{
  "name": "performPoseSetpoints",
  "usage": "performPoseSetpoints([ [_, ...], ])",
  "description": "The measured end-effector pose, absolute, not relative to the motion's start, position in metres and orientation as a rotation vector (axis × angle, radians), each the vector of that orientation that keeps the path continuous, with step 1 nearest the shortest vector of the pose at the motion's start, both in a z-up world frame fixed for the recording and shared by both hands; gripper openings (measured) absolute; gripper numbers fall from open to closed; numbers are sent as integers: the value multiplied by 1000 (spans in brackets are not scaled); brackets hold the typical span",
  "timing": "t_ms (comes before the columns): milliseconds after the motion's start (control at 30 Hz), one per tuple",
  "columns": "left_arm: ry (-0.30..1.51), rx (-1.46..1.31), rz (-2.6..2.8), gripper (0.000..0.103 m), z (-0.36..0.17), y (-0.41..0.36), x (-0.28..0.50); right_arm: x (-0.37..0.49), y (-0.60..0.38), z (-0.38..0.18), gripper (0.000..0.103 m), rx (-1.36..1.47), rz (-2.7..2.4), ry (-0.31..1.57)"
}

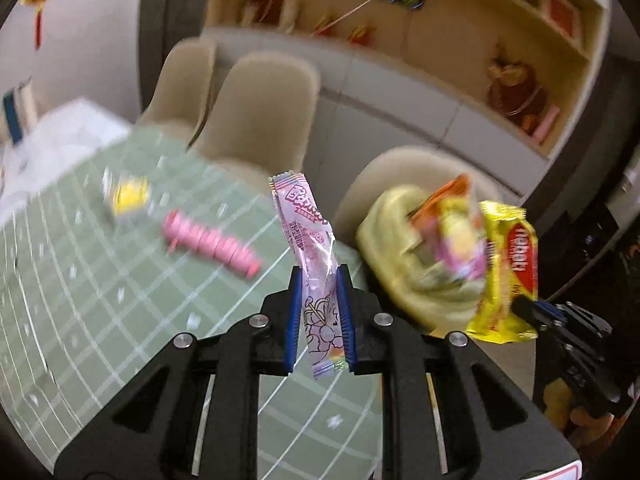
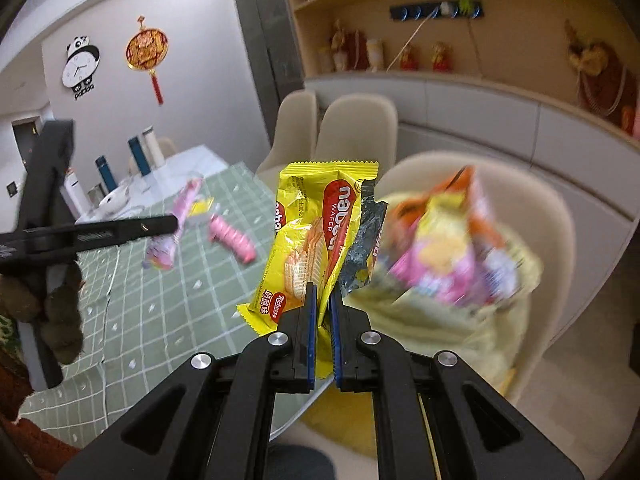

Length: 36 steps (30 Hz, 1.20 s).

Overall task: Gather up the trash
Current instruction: 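Carry the wafer bag and candy stick to the yellow bag and release both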

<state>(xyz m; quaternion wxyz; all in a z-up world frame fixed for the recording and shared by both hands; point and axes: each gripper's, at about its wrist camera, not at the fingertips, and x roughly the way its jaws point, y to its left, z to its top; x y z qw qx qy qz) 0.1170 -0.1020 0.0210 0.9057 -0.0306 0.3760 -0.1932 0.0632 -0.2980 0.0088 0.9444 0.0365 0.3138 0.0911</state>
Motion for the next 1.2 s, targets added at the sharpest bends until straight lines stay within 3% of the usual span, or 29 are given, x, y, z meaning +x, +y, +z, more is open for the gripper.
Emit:
performPoseSetpoints([
  [233, 666, 3, -514, 16, 64, -151, 119, 57, -339, 40, 8, 61, 102, 573],
  [600, 711, -41, -631, 16, 55, -195, 150, 93, -391, 43, 8, 47, 4, 584],
  [833, 757, -68, -626, 16, 37, -191, 171, 144, -408, 5, 8, 76, 32, 710],
  [1033, 838, -90, -606, 16, 12, -186, 189, 206, -380, -68, 8, 53, 152, 947],
  [1200, 874, -85, -596, 17, -2, -183, 197, 229, -387, -93, 8, 49, 131, 997],
])
